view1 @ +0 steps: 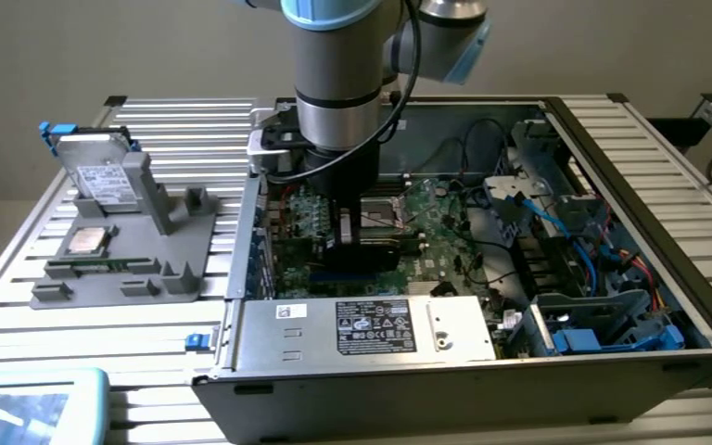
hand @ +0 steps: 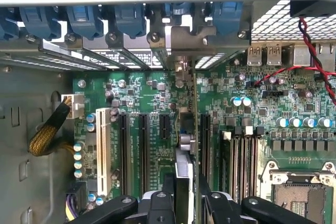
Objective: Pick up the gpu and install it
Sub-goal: 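Insert the gpu into the slot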
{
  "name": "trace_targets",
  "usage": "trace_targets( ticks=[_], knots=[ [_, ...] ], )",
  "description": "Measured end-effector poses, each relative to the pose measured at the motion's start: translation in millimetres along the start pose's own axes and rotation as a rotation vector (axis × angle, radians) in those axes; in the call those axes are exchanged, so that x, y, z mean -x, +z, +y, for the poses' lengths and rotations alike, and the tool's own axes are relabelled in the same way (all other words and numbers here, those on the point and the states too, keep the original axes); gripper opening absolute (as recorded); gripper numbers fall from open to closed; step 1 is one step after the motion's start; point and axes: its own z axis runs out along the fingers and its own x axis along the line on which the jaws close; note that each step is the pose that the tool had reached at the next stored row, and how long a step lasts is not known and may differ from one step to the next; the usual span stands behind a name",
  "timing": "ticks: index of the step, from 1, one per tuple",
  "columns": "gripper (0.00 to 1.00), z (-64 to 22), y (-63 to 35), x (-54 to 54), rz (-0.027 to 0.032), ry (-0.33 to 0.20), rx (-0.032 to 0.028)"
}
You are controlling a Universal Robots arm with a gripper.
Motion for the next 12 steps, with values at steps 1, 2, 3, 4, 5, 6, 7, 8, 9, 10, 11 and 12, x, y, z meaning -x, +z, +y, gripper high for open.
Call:
trace_targets(
  ticks=[1, 2, 3, 4, 5, 6, 7, 8, 9, 10, 11, 12],
  knots=[
    [0.27, 0.0, 0.0, -0.1, 0.0001, 0.0, 0.0001],
    [0.27, 0.0, -0.1, -0.3, -0.0001, -0.001, 0.0004],
    [0.27, 0.0, -0.1, -0.5, -0.0002, -0.002, 0.0003],
    [0.27, 0.0, -0.1, -0.8, -0.0005, -0.003, 0.0003],
    [0.27, 0.0, -0.1, -1.0, -0.0006, -0.004, 0.0003],
    [0.27, 0.0, -0.1, -1.0, -0.0006, -0.004, 0.0002],
    [0.27, 0.0, -0.1, -1.0, -0.0006, -0.005, 0.0002],
    [0.27, 0.0, -0.1, -1.0, -0.0006, -0.005, 0.0001],
    [0.27, 0.0, -0.2, -1.0, -0.0006, -0.005, 0.0001],
    [0.27, 0.0, -0.2, -1.1, -0.0005, -0.005, 0.0001],
    [0.27, 0.0, -0.2, -1.1, -0.0005, -0.005, 0.0002],
    [0.27, 0.0, -0.2, -1.1, -0.0005, -0.005, 0.0001]
  ],
)
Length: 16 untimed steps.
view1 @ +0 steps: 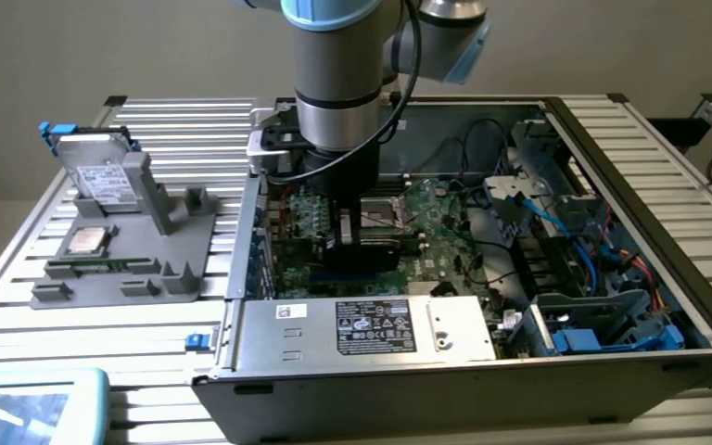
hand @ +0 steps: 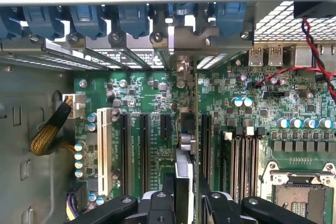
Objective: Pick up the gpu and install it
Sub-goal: 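Insert the gpu into the slot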
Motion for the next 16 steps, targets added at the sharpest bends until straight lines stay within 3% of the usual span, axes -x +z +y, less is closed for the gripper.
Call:
trace_targets(
  ticks=[16],
  knots=[
    [0.27, 0.3, 0.1, -1.7, -0.0003, 0.0, -0.0006]
  ],
)
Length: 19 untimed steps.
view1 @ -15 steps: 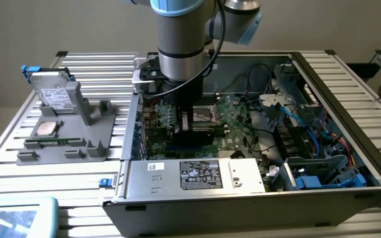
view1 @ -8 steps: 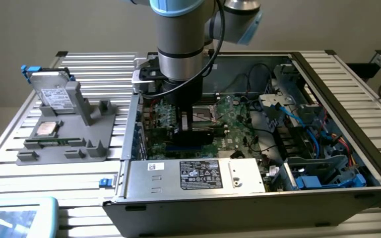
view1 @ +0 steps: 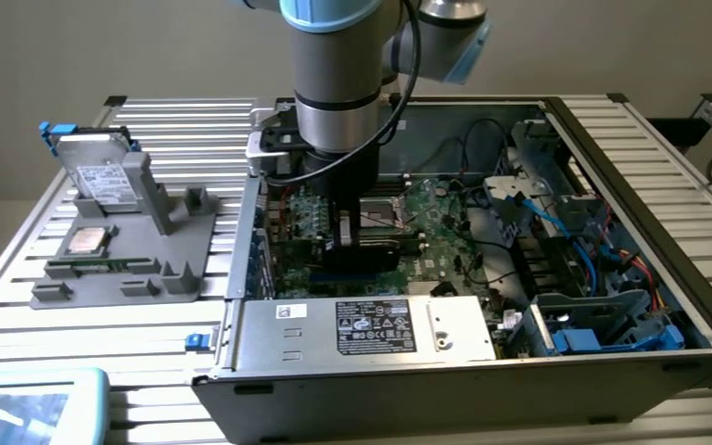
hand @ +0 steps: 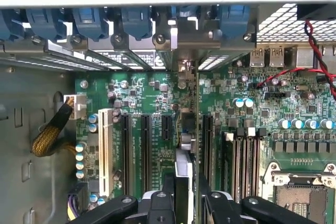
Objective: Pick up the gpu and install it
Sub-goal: 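Insert the gpu into the slot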
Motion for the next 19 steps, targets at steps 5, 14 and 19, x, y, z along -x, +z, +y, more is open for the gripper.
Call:
trace_targets(
  ticks=[5, 14, 19],
  knots=[
    [0.27, 0.0, -0.1, -0.1, 0.0002, 0.0, -0.0006],
    [0.27, 0.1, -1.1, -0.5, -0.0023, -0.003, -0.0015],
    [0.27, 0.0, -1.1, -0.5, -0.0025, -0.006, -0.0028]
  ],
)
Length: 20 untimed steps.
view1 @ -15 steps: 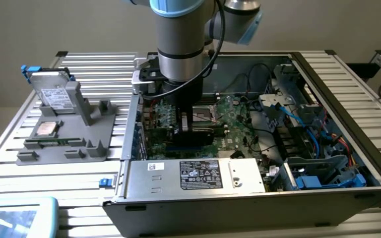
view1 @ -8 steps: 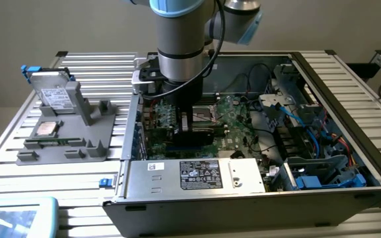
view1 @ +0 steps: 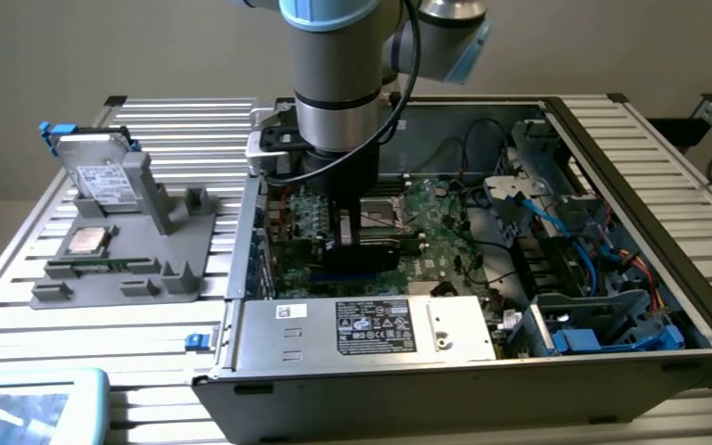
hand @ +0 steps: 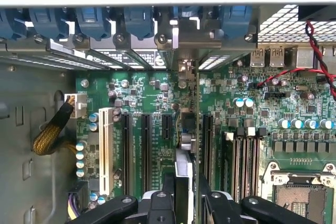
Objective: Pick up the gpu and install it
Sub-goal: 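Insert the gpu into the slot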
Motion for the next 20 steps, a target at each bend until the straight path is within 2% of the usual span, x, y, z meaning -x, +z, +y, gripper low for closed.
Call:
trace_targets(
  ticks=[8, 20],
  knots=[
    [0.27, 0.3, 0.2, 0.0, -0.0002, -0.004, -0.0023],
    [0.27, 0.4, 1.4, 0.1, -0.0004, -0.006, -0.0024]
  ],
)
